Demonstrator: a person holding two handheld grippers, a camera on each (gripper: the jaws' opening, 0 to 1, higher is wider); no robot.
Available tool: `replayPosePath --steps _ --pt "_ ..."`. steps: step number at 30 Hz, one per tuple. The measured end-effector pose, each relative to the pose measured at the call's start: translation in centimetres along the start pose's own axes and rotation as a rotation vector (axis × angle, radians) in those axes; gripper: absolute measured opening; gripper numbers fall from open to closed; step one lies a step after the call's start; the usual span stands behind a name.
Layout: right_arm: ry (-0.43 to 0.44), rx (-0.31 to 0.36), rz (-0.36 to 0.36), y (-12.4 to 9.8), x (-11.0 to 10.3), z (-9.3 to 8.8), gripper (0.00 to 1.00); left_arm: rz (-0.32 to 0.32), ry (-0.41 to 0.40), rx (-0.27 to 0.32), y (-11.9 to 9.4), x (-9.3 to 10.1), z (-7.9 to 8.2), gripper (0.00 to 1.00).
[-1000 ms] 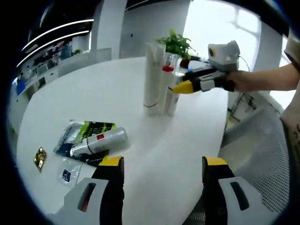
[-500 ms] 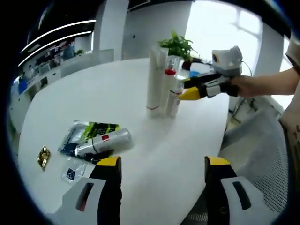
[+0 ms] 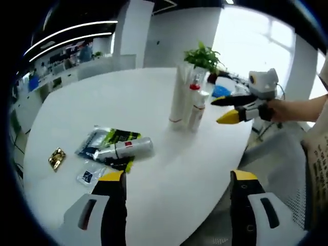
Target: Arrange the skincare products in the storage area until every visible bottle or jar stands upright without overlapping.
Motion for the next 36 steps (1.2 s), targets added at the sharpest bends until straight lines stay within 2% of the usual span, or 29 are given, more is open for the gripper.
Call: replayPosePath --steps 8,13,15,18,20,24,28,36 --pt "0.043 0.007 -0.003 -2.3 -1.3 -0.2 0.81 0.042 -0.061 0.030 -2.7 -0.3 -0.5 0.91" --pt "0.071 0.016 0.028 -3.1 -2.4 -0.3 0.86 0.055 -0.106 0.058 -4.1 -0.4 -1.0 0.94" --pt "0.074 0.013 0.033 -3.4 -2.7 -0.4 0.87 0.070 -0.113 0.024 -4.5 -0.5 -1.6 0.95" --pt "0.088 0.008 0.050 -3.6 -3.0 -0.4 0.88 0.075 -0.118 0.018 -5.1 -0.6 -2.2 0.97" --pt "0.096 -0.004 0.060 -3.7 -3.2 -0.5 0.87 0.077 -0.148 0.012 -5.5 -0.6 -2.2 0.97" --pt "0.089 -0.001 0.064 -4.1 -3.5 -0.4 0.90 0.089 -0.164 0.058 -6.2 -0.6 -1.7 0.97" --pt "0.105 -0.009 0.062 -4.4 -3.7 -0.4 0.95 0.095 -0.175 0.066 -6.8 -0.4 -1.9 0.97" --pt "0.127 -0.023 0.064 -4.5 -4.0 -0.9 0.96 0.131 -0.181 0.084 -7.8 -0.3 -2.3 0.97"
Point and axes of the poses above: the point that each gripper's makers call its tool centre point, and the gripper's own axes: y roughly forward along the fingers, x roughly to its right, z roughly out of its top, the point moved 9 cm from there along -y, roughly backward along the fingers, and after that the axes turned 3 degrees about -x, right-handed, at the moved point
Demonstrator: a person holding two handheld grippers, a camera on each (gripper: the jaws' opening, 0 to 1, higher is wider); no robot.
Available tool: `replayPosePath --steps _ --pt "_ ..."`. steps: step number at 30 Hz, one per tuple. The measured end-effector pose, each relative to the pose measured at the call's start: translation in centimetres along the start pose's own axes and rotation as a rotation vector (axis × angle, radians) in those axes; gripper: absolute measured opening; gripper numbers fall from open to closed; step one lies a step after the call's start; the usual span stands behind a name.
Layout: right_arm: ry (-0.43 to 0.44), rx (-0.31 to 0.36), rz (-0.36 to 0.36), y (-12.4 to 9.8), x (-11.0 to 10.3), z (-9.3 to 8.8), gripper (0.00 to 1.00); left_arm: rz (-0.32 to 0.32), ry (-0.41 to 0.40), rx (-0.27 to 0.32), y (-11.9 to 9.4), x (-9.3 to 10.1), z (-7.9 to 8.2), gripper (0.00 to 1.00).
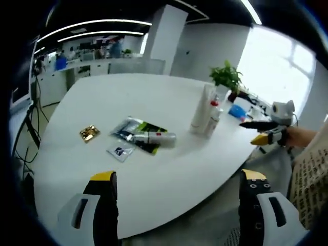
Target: Arrange the skincare products in the storage area until every visible bottle or jar stands upright without overlapping.
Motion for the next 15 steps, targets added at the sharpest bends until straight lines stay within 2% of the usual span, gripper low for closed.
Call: replayPosePath --steps 8,12,15 --pt "-0.008 -0.014 0.013 0.5 -0.3 0.2 0.95 0.010 -0.001 0.016 0.1 0.4 0.3 0.97" --pt "-0.030 -0.014 0.037 1.2 -1.1 0.8 0.94 -0.006 -0.015 0.068 0.4 0.7 0.6 0.97" --pt "-0.062 -0.028 0.057 1.9 -1.7 1.2 0.93 -0.001 0.032 0.030 0.5 0.9 0.1 0.97"
Point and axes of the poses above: the point that each gripper's makers call its tool centre point, and the gripper's own axes: y roughly forward along the fingers, x roughly to its right, z roughly out of its top, the point moved 9 cm from there along -y, roughly backward along the fingers, and after that the axes turned 3 degrees about -x, right-handed, at the moved point
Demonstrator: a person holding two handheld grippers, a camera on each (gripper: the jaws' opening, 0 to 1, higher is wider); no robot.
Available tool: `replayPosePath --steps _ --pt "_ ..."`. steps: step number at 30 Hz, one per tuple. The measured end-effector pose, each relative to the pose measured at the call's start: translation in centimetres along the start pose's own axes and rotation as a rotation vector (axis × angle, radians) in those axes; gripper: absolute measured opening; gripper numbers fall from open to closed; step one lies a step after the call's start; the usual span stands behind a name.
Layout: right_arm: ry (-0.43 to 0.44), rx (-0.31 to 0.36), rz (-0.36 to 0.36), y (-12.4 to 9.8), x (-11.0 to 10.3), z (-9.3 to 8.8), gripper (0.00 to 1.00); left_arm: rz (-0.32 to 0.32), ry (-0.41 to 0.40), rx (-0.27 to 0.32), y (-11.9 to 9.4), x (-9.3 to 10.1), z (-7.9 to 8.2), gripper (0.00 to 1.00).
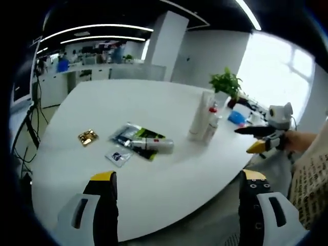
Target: Arrange the skincare products in the storage area until every visible bottle or jar stands upright without overlapping.
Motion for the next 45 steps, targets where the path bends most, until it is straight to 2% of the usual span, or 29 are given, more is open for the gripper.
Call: replayPosePath --steps 4,8,11,18,23,31,45 --pt "-0.067 -0.015 0.038 1.3 -0.9 0.9 0.88 -0.006 0.019 0.010 0.1 0.3 0.0 0.97" --pt "-0.166 -0.021 0.059 2.8 -2.0 2.2 0.87 0.008 0.039 0.016 0.1 0.2 0.0 0.97" --pt "-0.294 -0.011 0.060 4.0 -2.8 3.7 0.83 0.009 0.041 0.022 0.0 0.1 0.0 0.97" --pt "-0.429 -0.049 0.096 7.6 -3.4 5.7 0.80 0.018 0.039 0.031 0.0 -0.2 0.0 0.97" --pt "-0.444 -0.041 0.111 9.6 -3.5 7.1 0.75 0.030 0.043 0.053 -0.2 -0.3 0.1 0.96" --pt "-0.477 -0.083 0.113 13.5 -2.9 8.3 0.70 0.037 0.026 0.056 -0.3 -0.5 0.1 0.95" --pt "-0.456 -0.213 0.131 19.0 -1.7 7.5 0.62 0.045 -0.028 0.081 -0.5 -1.0 0.1 0.95"
Point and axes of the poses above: the point that each gripper's makers call its tool centre point, and the gripper's own axes: y roughly forward along the fingers, x roughly to its right, z roughly out of its top, the point moved 9 cm from there along -y, roughly backward along the fingers, and after that the axes turned 3 degrees about -x, right-handed, at the moved point
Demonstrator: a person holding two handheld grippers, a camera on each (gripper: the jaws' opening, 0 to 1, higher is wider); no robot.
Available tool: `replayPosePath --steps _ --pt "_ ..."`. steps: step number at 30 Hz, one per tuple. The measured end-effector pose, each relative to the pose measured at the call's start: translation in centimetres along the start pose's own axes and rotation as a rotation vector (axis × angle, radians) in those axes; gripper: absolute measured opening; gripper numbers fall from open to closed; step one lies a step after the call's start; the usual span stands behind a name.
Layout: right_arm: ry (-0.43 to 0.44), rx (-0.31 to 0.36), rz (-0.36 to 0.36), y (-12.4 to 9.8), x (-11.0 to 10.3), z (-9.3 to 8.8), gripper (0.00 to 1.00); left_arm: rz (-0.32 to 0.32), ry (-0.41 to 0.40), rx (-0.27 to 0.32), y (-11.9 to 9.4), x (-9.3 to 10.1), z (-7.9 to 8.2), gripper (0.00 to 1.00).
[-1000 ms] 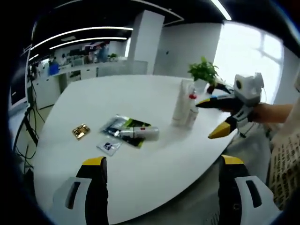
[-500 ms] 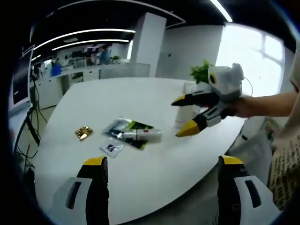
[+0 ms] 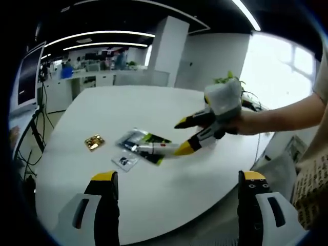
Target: Arrange the skincare products in the storage area until every visible bottle or jar stands upright without overlapping.
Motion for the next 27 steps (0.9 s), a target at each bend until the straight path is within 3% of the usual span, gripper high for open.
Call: replayPosePath --steps 7,27 --pt "0.023 -0.046 0.022 2.2 0.0 0.3 0.57 0.002 -0.014 -0.002 0.0 -0.2 -0.1 0.95" --pt "0.055 -0.137 0.049 4.8 0.5 -0.6 0.34 -0.002 -0.028 -0.037 0.3 -0.2 -0.3 0.94"
Point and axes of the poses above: the point that each gripper's makers call its tool centre point, and the gripper's own axes: y roughly forward along the fingers, x roughly to its right, z roughly out of its top, the point moved 9 cm from there along -y, roughly backward along the fingers, and after that the axes turned 3 degrees about -x, right-handed, at the moved point
